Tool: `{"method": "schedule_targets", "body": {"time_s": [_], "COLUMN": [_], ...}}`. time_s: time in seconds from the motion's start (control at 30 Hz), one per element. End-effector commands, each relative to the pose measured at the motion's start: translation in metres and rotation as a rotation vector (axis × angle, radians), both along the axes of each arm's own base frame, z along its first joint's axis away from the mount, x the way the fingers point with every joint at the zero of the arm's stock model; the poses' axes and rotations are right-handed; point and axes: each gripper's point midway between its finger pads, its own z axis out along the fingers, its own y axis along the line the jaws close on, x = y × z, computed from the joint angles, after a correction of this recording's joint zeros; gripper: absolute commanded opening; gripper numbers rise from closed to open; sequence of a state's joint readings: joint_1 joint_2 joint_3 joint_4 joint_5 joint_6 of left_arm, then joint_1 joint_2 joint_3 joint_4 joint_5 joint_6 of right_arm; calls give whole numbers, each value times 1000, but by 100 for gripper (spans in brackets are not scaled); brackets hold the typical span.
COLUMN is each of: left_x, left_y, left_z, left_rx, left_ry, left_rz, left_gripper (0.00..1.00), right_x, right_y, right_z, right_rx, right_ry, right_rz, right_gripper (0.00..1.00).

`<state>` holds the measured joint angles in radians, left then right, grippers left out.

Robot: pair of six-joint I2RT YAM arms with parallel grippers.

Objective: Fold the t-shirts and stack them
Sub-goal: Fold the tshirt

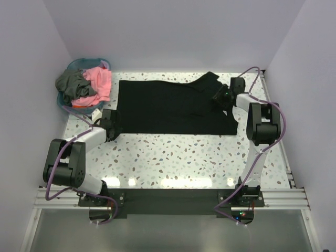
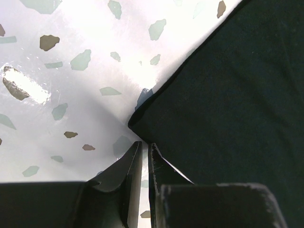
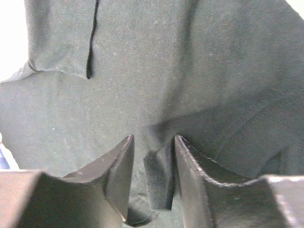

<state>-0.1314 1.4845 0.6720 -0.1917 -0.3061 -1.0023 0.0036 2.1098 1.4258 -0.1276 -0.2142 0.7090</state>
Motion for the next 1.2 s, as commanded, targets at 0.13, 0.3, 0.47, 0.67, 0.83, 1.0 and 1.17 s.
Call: {"method": "schedule_targets", "body": {"time_s": [0.13, 0.3, 0.47, 0.67, 0.83, 1.0, 1.17], "left_x": [-12, -12, -13, -13, -14, -16, -17], "left_y": [7, 7, 6, 7, 8, 12, 13], "left_z": [-13, -12, -14, -13, -12, -8, -6], "left_rx": [31, 32, 27, 28, 31, 47, 47], "left_ry": [61, 58, 65, 63, 64, 57, 59], "left_rz": [-4, -3, -6, -6, -2, 9, 12], "left_gripper": [15, 15, 14, 14, 14, 14, 14], "right_x": [-1, -9, -16, -23, -30, -37, -37], "right_y": [26, 24, 15, 13, 10, -14, -26], "right_z": [1, 3, 6, 8, -1, -6, -5], "right_rx": [167, 141, 92, 81, 74, 45, 43], "right_ry": [-10, -23, -26, -19, 16, 50, 106], "right_rz": [49, 57, 38, 21, 4, -64, -103], "right_gripper": [43, 52, 54, 37, 5, 4, 6]}}
